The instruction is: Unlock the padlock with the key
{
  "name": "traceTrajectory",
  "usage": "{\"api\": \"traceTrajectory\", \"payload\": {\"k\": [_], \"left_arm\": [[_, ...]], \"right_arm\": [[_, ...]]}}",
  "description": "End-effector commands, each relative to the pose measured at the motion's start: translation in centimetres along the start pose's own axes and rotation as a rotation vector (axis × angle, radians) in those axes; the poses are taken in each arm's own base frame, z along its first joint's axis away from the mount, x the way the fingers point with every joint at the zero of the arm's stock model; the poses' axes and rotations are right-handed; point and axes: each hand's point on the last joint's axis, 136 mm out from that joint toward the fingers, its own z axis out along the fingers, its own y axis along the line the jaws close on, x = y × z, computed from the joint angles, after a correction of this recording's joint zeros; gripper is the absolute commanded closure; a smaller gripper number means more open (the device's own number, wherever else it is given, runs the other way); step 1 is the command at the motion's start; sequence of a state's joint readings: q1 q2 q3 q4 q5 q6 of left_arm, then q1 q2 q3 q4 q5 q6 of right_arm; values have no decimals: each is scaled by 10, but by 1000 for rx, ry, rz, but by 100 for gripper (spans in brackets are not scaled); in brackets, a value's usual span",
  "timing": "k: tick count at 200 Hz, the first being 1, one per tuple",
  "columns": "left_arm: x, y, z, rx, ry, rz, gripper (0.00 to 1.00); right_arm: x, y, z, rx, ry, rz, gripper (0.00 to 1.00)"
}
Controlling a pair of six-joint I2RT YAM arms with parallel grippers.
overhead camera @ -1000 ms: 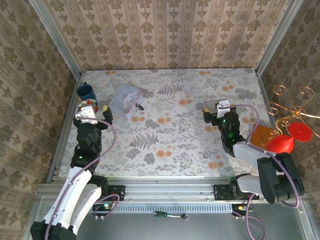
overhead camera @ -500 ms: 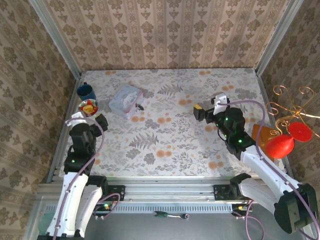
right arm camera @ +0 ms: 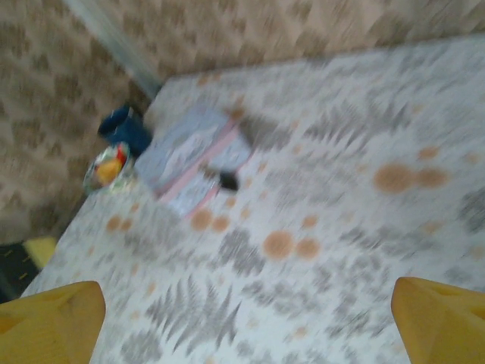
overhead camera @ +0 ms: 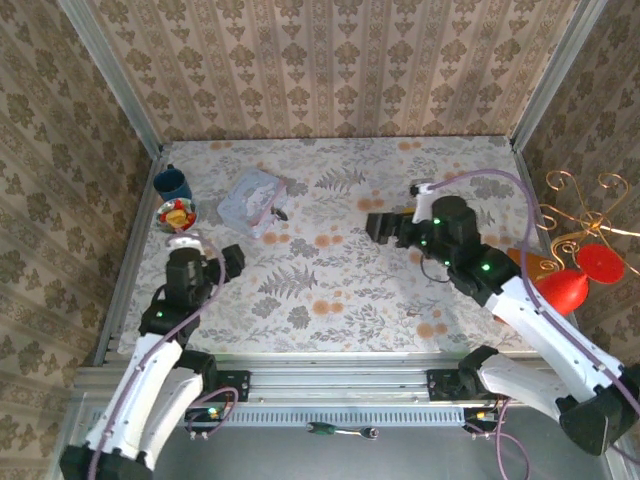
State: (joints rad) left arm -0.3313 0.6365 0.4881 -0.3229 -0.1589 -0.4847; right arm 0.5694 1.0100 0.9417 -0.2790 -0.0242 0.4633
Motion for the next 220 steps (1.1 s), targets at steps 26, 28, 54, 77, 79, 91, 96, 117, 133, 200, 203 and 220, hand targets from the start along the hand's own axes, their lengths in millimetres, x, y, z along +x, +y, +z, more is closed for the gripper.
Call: {"api": "traceTrajectory", "payload": {"k": [26,28,54,77,79,91,96,117,133,200,203,220], "left_arm": [[2,-37,6,18,-6,219,0],[4,-39,7,23,-6,230,0],[23,-44,20,62,6,264,0],[24,-47,20,89,-4,255,0],[24,-48,20,90,-7,259,0],[23,-44,17,77,-20,259,0],[23,-43,16,74,-22,251,0],[28,-41,15,79,-7,241,0],[27,-42,14,79,1,239,0],[23,-39,10,58,1,256,0],[23,-38,10,56,1,256,0],[23,-38,10,56,0,256,0]], "right_arm": [[100,-29,10,313,335,34,1],[104,-31,11,322,349,37,1],[147,-56,5,445,497,54,6],[174,-72,-8,526,600,62,13],[176,-73,-10,531,607,63,13],[189,-80,-16,562,648,65,16],[194,-83,-19,574,665,67,17],[215,-96,-28,634,736,72,18],[227,-102,-30,666,786,69,21],[252,-124,-19,786,913,-28,40],[253,-124,-18,788,917,-32,41],[256,-128,-16,794,932,-46,43]]}}
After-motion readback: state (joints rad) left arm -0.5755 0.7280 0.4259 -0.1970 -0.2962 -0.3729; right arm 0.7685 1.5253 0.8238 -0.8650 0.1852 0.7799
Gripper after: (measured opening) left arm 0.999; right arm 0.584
